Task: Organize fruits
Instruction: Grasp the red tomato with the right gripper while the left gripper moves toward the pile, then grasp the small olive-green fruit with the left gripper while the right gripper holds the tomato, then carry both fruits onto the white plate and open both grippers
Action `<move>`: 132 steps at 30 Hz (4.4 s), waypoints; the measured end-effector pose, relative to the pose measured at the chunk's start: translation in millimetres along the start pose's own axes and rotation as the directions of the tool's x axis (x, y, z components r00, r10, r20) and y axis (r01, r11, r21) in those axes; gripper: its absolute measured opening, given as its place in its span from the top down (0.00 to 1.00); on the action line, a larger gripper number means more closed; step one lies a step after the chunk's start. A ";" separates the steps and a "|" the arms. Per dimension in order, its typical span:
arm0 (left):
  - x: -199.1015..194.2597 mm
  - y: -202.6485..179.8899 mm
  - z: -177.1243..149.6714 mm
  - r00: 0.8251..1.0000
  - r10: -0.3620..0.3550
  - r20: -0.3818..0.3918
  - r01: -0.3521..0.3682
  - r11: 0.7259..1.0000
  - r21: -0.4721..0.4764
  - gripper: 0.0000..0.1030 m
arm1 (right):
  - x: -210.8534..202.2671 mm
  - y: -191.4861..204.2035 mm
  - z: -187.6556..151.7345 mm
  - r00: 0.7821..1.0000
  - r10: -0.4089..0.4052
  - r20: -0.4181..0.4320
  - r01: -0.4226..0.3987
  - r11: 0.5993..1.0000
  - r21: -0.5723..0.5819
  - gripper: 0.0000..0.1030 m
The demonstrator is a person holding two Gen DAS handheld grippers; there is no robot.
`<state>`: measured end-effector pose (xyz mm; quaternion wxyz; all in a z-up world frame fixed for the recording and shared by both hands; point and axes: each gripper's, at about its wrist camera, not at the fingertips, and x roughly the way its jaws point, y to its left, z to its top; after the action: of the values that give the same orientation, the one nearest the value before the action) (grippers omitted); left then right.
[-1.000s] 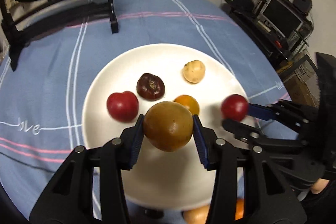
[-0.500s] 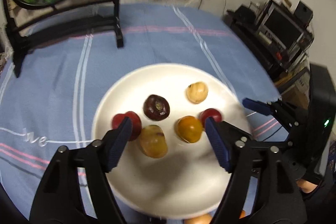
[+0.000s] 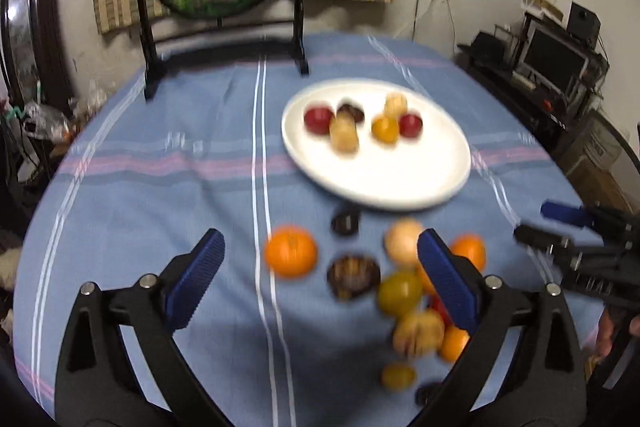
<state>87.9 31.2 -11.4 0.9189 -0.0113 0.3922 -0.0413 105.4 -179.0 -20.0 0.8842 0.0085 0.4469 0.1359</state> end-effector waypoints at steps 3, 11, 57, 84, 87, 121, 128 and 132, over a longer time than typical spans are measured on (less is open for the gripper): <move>-5.4 6.8 -12.0 1.000 0.008 -0.016 -0.008 1.000 0.002 0.04 | -8.9 8.1 -2.9 1.000 0.012 0.006 -0.012 1.000 0.004 0.37; -22.8 25.9 -27.1 1.000 -0.013 -0.005 0.013 0.999 -0.046 0.04 | -24.7 23.5 -15.2 1.000 0.003 0.014 -0.002 0.999 -0.036 0.37; 25.9 -27.3 -79.3 0.925 -0.252 -0.284 0.271 0.962 0.028 0.68 | -11.0 -16.7 -79.2 0.995 0.097 -0.029 -0.096 0.995 0.026 0.67; -17.6 -13.1 -59.3 0.968 -0.216 -0.125 0.226 0.972 0.065 0.74 | -21.8 12.4 -65.6 0.994 0.108 0.000 -0.108 0.994 -0.024 0.67; -17.7 -9.9 -52.7 0.970 -0.214 -0.115 0.222 0.973 0.061 0.74 | -18.0 16.0 -63.5 0.994 0.108 -0.010 -0.108 0.994 -0.030 0.67; 241.9 -49.5 181.3 0.951 -0.133 -0.278 0.142 0.990 0.013 0.60 | 165.5 -52.9 163.6 0.998 0.012 -0.055 -0.018 0.993 -0.117 0.64; 189.0 -37.0 191.0 0.974 -0.142 -0.178 0.144 0.990 0.000 0.37 | 122.8 -41.7 153.5 0.999 -0.038 0.015 0.040 0.981 -0.190 0.37; 118.5 -23.2 169.8 0.989 -0.124 -0.076 0.126 0.992 0.022 0.24 | 83.7 -30.1 122.9 0.999 -0.035 -0.011 0.032 0.977 -0.210 0.36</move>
<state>290.5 -3.9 22.1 0.8992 -0.0222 0.4243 -0.1044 257.0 -174.2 -16.4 0.8789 -0.0931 0.4368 0.1675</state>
